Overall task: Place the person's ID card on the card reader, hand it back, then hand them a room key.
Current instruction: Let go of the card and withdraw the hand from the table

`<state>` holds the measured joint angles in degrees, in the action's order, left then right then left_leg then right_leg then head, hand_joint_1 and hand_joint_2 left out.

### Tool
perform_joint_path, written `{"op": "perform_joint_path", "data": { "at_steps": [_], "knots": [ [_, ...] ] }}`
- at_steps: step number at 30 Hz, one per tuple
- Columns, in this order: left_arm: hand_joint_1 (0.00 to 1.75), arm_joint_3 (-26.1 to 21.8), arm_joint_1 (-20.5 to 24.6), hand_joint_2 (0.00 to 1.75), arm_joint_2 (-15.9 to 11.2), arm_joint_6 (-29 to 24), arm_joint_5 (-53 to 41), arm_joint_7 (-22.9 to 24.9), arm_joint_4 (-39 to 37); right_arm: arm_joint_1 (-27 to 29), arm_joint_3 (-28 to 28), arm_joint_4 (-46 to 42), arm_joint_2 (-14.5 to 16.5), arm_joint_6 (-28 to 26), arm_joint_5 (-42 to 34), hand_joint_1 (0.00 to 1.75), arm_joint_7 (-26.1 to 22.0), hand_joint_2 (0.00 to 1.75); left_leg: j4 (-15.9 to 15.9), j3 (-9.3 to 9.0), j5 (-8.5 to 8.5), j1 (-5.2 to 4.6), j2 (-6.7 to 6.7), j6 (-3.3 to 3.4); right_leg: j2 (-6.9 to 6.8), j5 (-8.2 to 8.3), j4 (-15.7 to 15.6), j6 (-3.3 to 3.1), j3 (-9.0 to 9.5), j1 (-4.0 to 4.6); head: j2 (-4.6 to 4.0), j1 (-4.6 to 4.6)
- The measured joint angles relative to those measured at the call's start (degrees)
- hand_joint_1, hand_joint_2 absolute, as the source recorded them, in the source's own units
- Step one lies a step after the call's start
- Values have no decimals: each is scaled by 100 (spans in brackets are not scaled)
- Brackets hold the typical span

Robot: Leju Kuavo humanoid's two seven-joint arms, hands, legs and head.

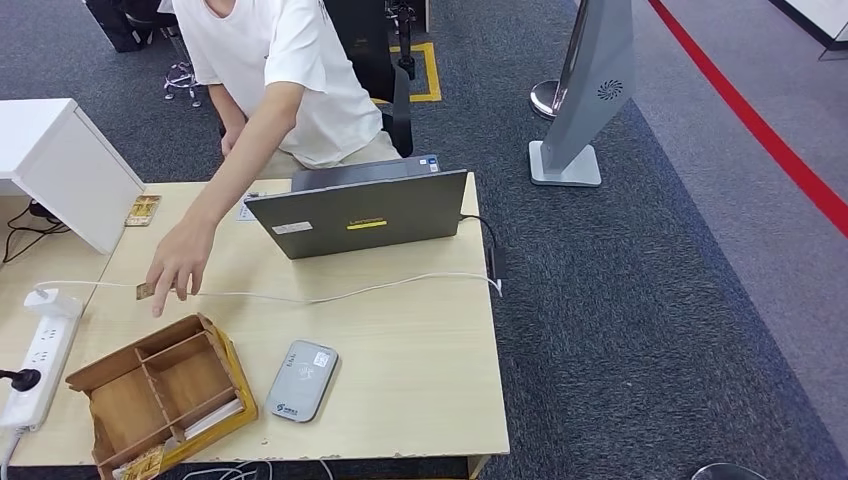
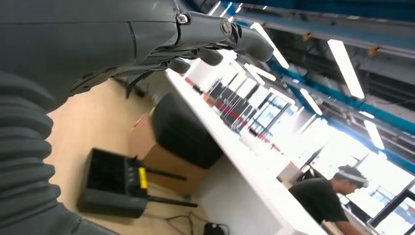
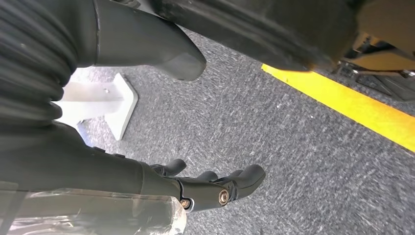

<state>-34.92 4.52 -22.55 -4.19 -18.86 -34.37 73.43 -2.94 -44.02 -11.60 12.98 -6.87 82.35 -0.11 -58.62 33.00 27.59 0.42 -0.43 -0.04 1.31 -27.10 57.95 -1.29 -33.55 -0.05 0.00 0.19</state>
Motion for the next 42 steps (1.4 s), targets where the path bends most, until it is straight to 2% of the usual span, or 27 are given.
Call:
{"op": "perform_joint_path", "data": {
  "at_steps": [2,4,9,11,13,16,17,18,20,22,26,27,29,30,31,33,37,42],
  "knots": [
    [0,-590,16,175,-7,327,217,-163,-301,0,-35,-1,-1,-8,-10,0,0,175,0,-1,-2,5,4,-4,1,1,0,-6,0,6,0,0],
    [0,-1003,36,175,-7,401,249,-244,-519,3,-58,-1,-1,-15,-15,0,0,175,-1,-1,-3,7,0,-5,-2,3,0,-7,1,8,0,1],
    [0,-1456,69,175,-6,472,311,-209,-764,-4,-68,-1,-2,-18,-16,0,0,175,-1,2,-5,7,-19,-7,-17,2,0,-7,9,7,0,2],
    [0,-1640,80,175,-25,725,693,-39,-927,-6,-73,-1,-2,-22,-29,0,0,175,-1,3,-3,8,-19,-11,-18,2,0,-7,14,7,0,2],
    [0,-2006,88,175,-98,1206,1465,138,-1353,-3,-87,-1,-1,-26,-47,0,2,175,0,-3,4,9,-10,-20,-7,1,1,-9,16,7,0,2],
    [0,-2790,83,44,-195,1851,2723,341,-2459,8,-122,0,0,-26,-55,0,4,44,1,-14,10,9,3,-27,5,-4,0,-14,15,7,0,-2],
    [0,-3037,72,0,-168,1938,3028,452,-2839,8,-133,1,0,-10,-55,0,4,44,1,-15,10,8,0,-26,1,-7,0,-14,15,6,0,-2],
    [0,-3263,56,0,-95,1941,3265,575,-3194,5,-145,1,0,25,-56,0,7,87,1,-15,11,6,-6,-25,-4,-10,-1,-12,16,5,0,-3],
    [0,-3667,15,87,157,1730,3560,842,-3840,-2,-175,2,0,118,-58,0,34,175,1,-14,14,0,-20,-20,-19,-18,-2,-5,20,0,0,-5],
    [0,-3979,-22,175,550,1259,3619,1121,-4403,-10,-201,2,0,199,-67,0,115,175,0,-14,16,-8,-33,-13,-33,-22,-4,2,25,-8,0,-6],
    [0,-4176,-37,175,1505,232,3292,1722,-5224,-25,-244,2,2,257,-103,0,313,175,-3,-12,16,-27,-48,3,-52,-21,-10,18,31,-25,0,2],
    [0,-4176,-32,131,1727,95,3203,1856,-5367,-29,-252,2,5,242,-92,0,334,175,-5,-11,17,-29,-48,7,-53,-19,-11,23,32,-27,0,5],
    [0,-4174,-8,44,2111,-94,3038,2115,-5594,-34,-257,2,12,184,-46,0,345,87,-10,-11,20,-32,-47,17,-52,-14,-13,33,33,-30,0,9],
    [0,-4168,7,44,2274,-183,2942,2242,-5680,-36,-257,2,15,150,-15,0,336,44,-12,-11,21,-33,-46,22,-51,-12,-14,36,33,-31,0,11],
    [0,-4150,20,87,2423,-262,2832,2356,-5750,-37,-257,2,16,117,11,0,321,0,-13,-11,21,-34,-46,26,-51,-11,-14,38,33,-32,0,10],
    [0,-4069,32,175,2648,-340,2577,2523,-5848,-38,-257,2,17,64,46,0,285,0,-15,-12,20,-33,-44,30,-51,-10,-14,40,33,-32,0,10],
    [0,-3704,33,0,2905,-148,2008,2731,-5951,-43,-257,-1,17,11,49,0,232,0,-15,-12,19,-32,-43,32,-51,-10,-13,40,32,-30,0,7],
    [0,-3201,29,0,3058,41,1537,2850,-5992,-42,-272,1,17,-8,-22,0,232,0,-14,-12,19,-27,-43,31,-49,-10,-11,39,32,-25,0,7]
  ]
}}
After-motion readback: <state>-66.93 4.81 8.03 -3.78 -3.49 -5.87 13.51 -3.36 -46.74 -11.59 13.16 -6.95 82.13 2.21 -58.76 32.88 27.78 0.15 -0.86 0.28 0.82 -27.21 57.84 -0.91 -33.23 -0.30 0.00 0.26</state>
